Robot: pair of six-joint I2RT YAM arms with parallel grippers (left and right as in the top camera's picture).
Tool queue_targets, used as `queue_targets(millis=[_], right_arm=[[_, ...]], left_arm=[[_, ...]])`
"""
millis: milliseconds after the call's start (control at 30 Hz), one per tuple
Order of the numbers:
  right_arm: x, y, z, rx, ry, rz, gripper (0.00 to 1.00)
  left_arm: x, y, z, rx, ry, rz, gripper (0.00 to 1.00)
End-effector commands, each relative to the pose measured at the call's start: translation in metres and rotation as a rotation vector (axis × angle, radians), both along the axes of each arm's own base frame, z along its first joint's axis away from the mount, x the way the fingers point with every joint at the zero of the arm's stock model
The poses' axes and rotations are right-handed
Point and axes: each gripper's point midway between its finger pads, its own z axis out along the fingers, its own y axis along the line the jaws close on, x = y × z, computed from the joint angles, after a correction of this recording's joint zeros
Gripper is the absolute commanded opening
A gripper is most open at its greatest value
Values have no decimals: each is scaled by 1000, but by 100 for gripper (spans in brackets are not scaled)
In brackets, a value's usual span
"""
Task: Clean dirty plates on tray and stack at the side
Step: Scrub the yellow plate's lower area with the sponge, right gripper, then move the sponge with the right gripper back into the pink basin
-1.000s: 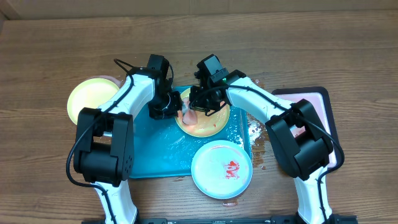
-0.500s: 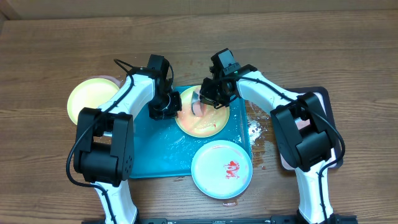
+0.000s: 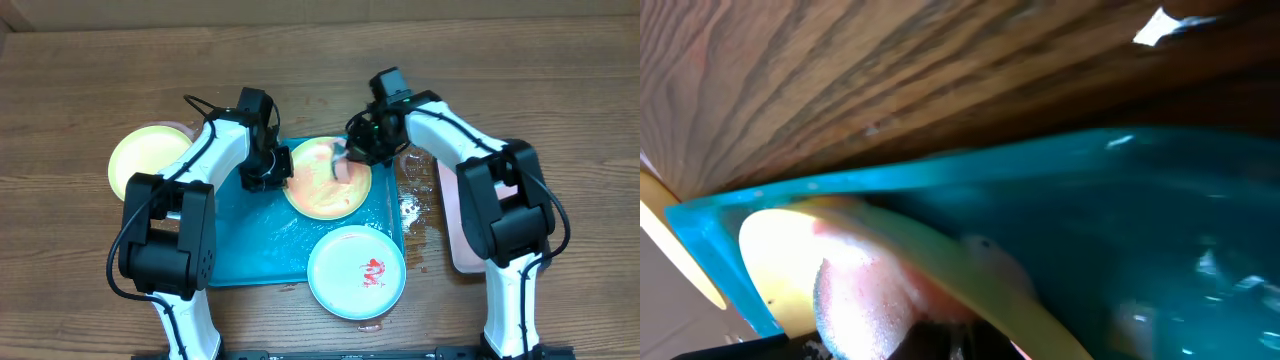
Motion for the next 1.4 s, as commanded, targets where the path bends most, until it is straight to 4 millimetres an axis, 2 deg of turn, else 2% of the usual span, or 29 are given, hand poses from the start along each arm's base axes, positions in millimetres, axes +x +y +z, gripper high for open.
queue_targets(millis=[0,167,367,500,667,800,900,1033,1200,1233,1367], right_arm=[[-10,-60,-57,-247,67,-52,4],[-30,-64,-58,-274,133,-9,4],[-59,-59,-55,-283,165,181,4],[-68,-43,-48,-230,128,328,4],[-59,-9,-18,-143,2,460,4],[-46,13,21,-125,-110,504,4],[-35,17,52,-140,-183,503,4],[-19,7,91,-231,-268,485,4],[-10,-17,128,-376,-314,460,4],[-9,-23,134,-410,-318,451,4],[-5,-68,158,-635,-288,281,4]], left_arm=[[-8,12,-11,52,34,-5,5],[-7,14,-11,63,35,6,4],[-6,14,-11,62,35,17,4],[-7,12,-11,62,36,18,4],[-7,13,-11,63,43,37,4],[-8,13,-11,63,46,39,4],[-8,13,-11,63,46,39,4],[-9,12,-11,61,49,39,4],[-8,12,-11,61,48,39,4],[-8,12,-11,61,48,39,4],[-8,12,-11,61,47,39,4]])
